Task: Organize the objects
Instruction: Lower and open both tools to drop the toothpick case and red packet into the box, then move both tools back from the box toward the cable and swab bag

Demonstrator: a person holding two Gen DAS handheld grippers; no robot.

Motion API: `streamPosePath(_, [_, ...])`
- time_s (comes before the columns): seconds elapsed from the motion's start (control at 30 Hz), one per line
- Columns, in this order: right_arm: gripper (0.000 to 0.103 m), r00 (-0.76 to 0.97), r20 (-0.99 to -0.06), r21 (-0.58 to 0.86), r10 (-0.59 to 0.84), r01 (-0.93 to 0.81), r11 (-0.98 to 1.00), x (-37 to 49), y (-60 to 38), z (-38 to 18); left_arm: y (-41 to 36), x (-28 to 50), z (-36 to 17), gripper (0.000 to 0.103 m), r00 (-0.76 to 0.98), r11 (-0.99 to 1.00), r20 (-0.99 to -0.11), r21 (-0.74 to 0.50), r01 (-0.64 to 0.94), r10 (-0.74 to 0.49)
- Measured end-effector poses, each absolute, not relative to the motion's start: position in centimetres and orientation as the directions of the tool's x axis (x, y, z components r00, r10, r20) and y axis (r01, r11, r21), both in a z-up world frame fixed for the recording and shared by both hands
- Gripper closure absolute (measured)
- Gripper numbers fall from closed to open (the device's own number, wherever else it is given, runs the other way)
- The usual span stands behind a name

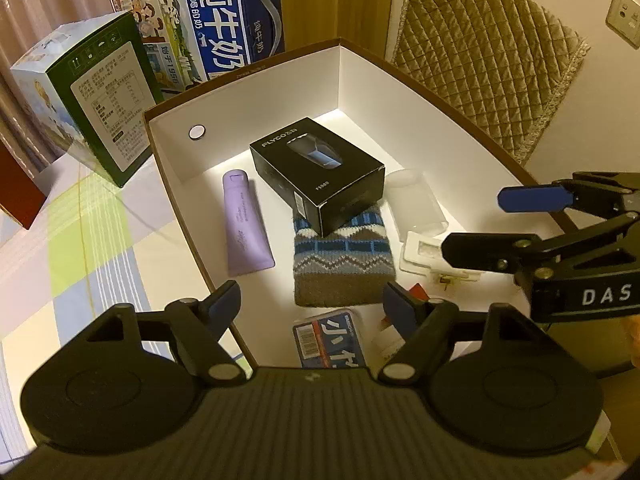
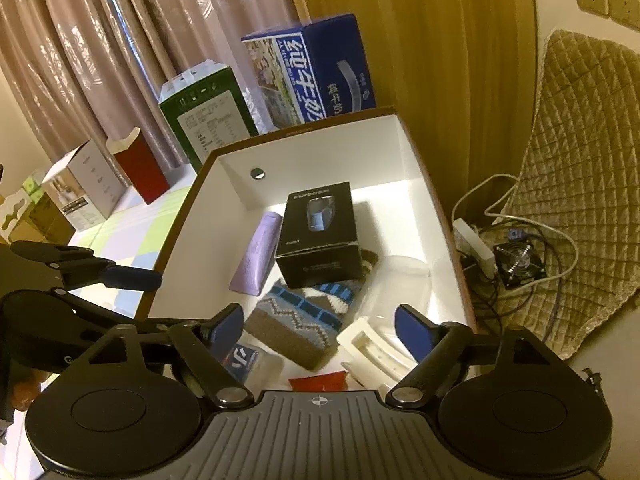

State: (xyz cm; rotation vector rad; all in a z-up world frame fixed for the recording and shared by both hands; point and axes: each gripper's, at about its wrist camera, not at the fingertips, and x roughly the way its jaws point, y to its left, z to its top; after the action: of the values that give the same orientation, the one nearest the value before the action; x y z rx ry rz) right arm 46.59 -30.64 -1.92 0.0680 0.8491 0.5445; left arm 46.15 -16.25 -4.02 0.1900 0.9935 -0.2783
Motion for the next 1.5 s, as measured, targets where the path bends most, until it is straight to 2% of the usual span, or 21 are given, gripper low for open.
streamPosePath(0.3, [0.002,0.576,-0.665,0.235,0.475,-0.443,0.865,44.0,-32.0,-0.1,-15.2,44.4,-2.3,0.02,0.539,0.958,-0.824,-0.017,0.286,-0.176])
streamPosePath(0.83, [0.002,0.578,-0.651,0.246,0.492,-0.452,0.857,40.2,-32.3,1.3,-13.7,39.4,1.2,0.01,0.595,0.974,-0.781,-0.071,0.214,-0.188])
streamPosePath(1.5, [0.002,0.499,-0.668,0.279,0.551,-0.519,0.808,33.6,-28.5,0.9,-8.9,30.9,1.0,0.01,0.583,0.99,-0.8,-0.119,0.079,-0.142])
